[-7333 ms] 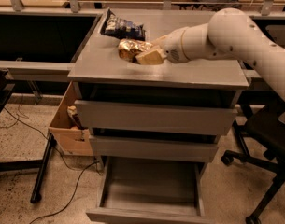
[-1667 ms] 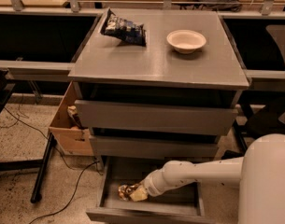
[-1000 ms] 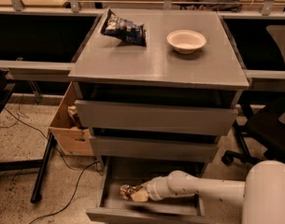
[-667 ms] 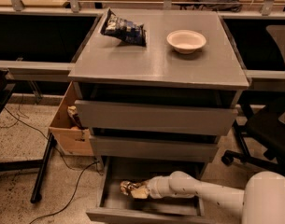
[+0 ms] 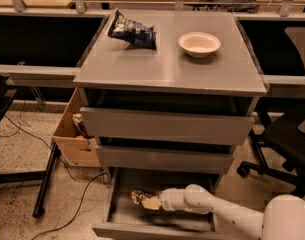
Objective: Place brown chip bag into bottom drawer
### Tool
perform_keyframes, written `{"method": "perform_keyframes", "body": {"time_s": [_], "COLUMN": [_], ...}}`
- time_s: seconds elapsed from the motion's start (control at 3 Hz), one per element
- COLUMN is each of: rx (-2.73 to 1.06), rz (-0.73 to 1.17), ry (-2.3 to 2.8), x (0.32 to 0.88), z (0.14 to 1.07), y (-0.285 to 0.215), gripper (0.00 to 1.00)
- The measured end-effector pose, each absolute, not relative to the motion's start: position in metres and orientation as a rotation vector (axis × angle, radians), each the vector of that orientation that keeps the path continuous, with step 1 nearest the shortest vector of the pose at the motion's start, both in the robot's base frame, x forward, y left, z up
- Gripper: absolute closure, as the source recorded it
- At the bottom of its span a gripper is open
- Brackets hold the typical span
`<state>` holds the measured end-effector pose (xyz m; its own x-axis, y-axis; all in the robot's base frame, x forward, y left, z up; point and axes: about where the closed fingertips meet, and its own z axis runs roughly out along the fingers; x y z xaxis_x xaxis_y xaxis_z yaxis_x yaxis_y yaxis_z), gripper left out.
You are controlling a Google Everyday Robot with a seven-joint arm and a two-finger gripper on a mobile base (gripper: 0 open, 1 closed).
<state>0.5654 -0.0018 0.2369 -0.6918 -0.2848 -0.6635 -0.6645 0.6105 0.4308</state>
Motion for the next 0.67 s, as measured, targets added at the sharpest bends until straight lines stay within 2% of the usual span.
{"method": "perform_keyframes", "body": {"time_s": [0.67], "rx": [-0.705], "rz": [0.903], "ry": [2.288], "x": [0.5622], "z": [0.2427], "y": [-0.0138], "gripper": [0.13]}}
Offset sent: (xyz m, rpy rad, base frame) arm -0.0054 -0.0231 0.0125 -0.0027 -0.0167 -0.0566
